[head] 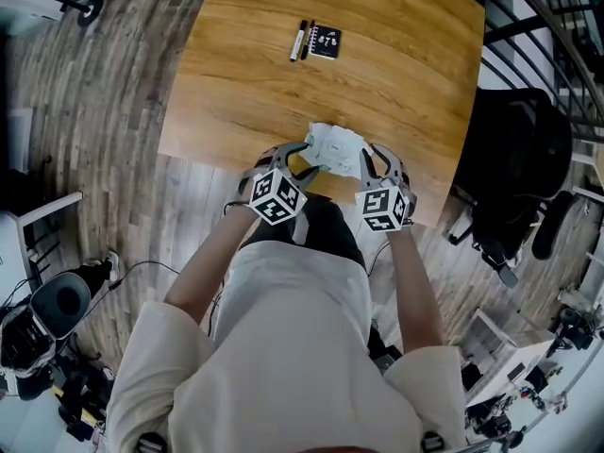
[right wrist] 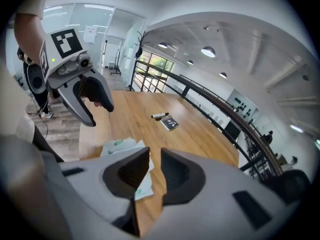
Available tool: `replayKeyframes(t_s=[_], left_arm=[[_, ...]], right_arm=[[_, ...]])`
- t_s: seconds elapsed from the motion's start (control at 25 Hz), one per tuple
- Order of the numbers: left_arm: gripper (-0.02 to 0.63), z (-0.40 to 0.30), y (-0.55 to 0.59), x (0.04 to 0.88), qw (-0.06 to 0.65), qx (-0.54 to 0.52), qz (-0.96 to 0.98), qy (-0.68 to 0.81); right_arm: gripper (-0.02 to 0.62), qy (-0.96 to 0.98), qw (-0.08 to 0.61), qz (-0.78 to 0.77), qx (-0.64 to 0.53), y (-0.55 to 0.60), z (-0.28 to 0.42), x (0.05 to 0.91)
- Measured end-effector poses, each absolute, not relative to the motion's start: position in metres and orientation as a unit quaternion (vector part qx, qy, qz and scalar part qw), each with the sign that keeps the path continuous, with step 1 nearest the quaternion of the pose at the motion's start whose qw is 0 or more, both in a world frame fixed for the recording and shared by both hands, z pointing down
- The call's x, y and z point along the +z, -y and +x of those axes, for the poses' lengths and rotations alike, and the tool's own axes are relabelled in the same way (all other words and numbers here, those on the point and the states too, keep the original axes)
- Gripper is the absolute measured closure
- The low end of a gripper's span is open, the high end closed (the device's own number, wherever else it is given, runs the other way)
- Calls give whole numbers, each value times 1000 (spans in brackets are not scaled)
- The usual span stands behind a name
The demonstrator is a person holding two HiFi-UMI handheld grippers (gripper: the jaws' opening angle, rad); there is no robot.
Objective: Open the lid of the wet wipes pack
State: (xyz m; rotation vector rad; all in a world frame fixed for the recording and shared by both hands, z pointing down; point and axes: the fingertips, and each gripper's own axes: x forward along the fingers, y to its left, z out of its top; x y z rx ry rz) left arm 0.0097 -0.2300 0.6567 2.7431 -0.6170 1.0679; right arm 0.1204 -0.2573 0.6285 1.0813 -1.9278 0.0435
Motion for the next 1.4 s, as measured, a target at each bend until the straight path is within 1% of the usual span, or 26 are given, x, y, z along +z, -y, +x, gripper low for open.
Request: replayKeyframes(t_s=[0.2,0.48,0.68,0.76,1.0,1.12,1.24,1.4], left_arm=[[410,10,225,620,55,330,920,203],[439,11,218,573,74,284,931,217],[465,15,209,537,84,249,937,232],[476,17,204,522,87,235,938,241],[506,25,193,483,79,213,936,267],[512,24,182,468,91,199,935,280],[544,22,174,454,107,187,930,298],[581,15,171,436,110,170,926,319]], right_arm=[[525,773,402,484,77,239,122,593],[526,784,336,507,125,212,129,551],[528,788,310,516,127,192,137,524],[540,792,297,518,126,183,140,512],[551,809,258,515,115,166,150,474],[555,816,249,512,101,158,153,454],[571,822,239,509,88,152,156,437],[592,832,217,504,84,147,157,423]])
